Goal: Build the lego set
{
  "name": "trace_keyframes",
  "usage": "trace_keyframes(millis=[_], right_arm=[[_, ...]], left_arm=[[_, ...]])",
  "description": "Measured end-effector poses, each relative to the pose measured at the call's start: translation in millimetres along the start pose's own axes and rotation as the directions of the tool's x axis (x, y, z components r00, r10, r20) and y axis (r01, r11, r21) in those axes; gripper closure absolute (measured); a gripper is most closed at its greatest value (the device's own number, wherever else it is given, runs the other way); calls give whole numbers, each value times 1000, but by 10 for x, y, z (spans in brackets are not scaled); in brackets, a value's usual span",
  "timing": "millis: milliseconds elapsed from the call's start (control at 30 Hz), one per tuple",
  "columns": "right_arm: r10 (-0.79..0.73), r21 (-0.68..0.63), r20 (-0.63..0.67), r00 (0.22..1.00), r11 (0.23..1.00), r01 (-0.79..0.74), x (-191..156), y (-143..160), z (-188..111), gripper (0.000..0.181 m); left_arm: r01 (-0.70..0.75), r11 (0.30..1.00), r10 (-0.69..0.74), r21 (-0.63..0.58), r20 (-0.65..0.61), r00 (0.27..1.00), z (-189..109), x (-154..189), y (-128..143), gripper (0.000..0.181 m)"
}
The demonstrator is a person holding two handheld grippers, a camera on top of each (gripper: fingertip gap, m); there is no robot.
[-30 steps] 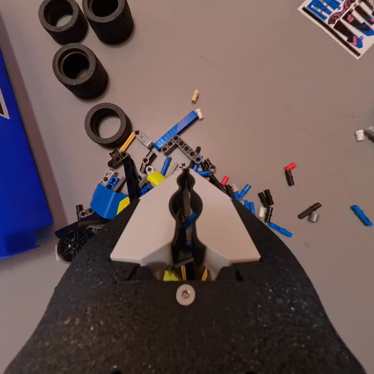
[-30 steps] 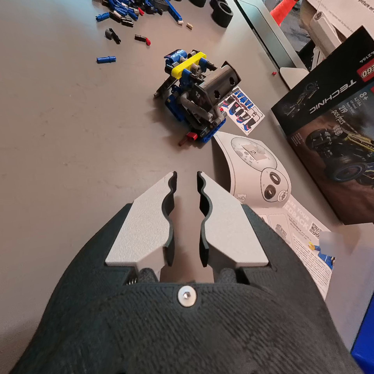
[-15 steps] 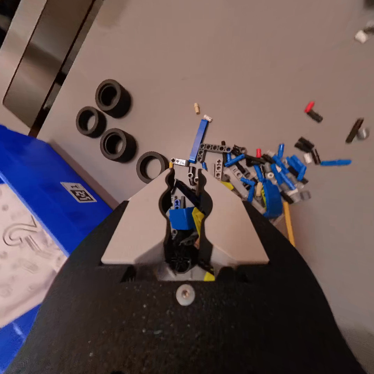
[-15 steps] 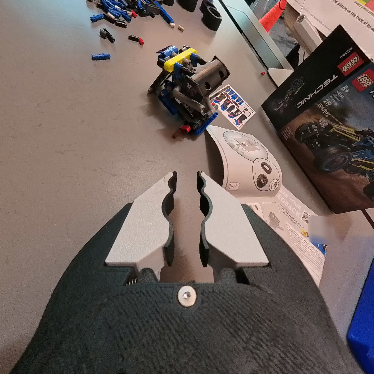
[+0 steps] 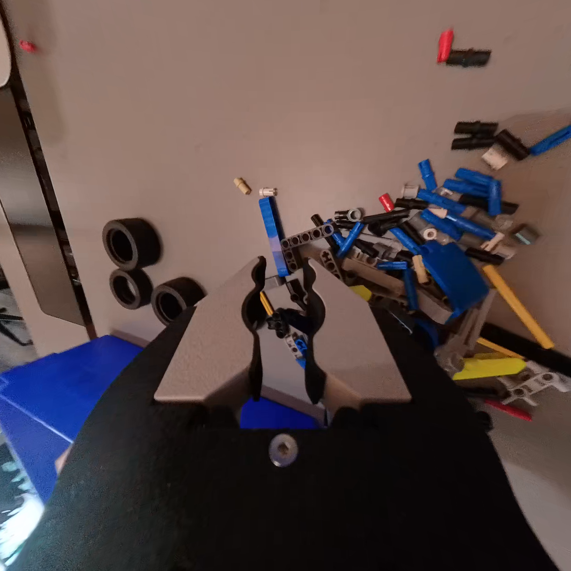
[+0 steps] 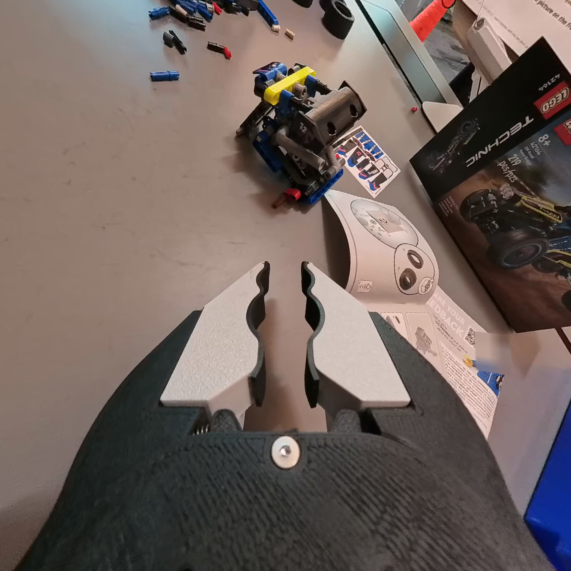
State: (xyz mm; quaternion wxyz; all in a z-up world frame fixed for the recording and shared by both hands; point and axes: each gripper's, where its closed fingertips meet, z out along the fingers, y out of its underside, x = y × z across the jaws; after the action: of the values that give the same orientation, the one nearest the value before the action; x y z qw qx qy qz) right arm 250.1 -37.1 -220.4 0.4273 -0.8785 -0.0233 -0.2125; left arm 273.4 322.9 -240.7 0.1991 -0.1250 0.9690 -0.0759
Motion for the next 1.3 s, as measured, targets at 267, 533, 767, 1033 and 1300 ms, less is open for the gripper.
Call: trace_keyframes(millis=[267,533,767,1033,1300], right_arm=[[-3,-5,-7,1000,1000,3,-7,5,-16,162],[8,53,-43,999,999,-6,49,-81,-108,162],[-87,377,-28,996,922,92,-128,-689,-336,153],[362,291,246,899,857,-425,-54,-434,-368,154],[539,187,371,757,755,-629,-140,-223,-361,158]], left_arm=[[-116,993,113,-26,-95,989,172,86,-132,175],[264,925,-240,272,-119,963,-314,2,-634,175],[698,507,-262,505,-682,683,-1118,906,-2405,175],[771,416,-343,483,-702,625,-565,1311,-3260,175],[826,407,-396,390,-740,544,-242,1588,-3484,175]])
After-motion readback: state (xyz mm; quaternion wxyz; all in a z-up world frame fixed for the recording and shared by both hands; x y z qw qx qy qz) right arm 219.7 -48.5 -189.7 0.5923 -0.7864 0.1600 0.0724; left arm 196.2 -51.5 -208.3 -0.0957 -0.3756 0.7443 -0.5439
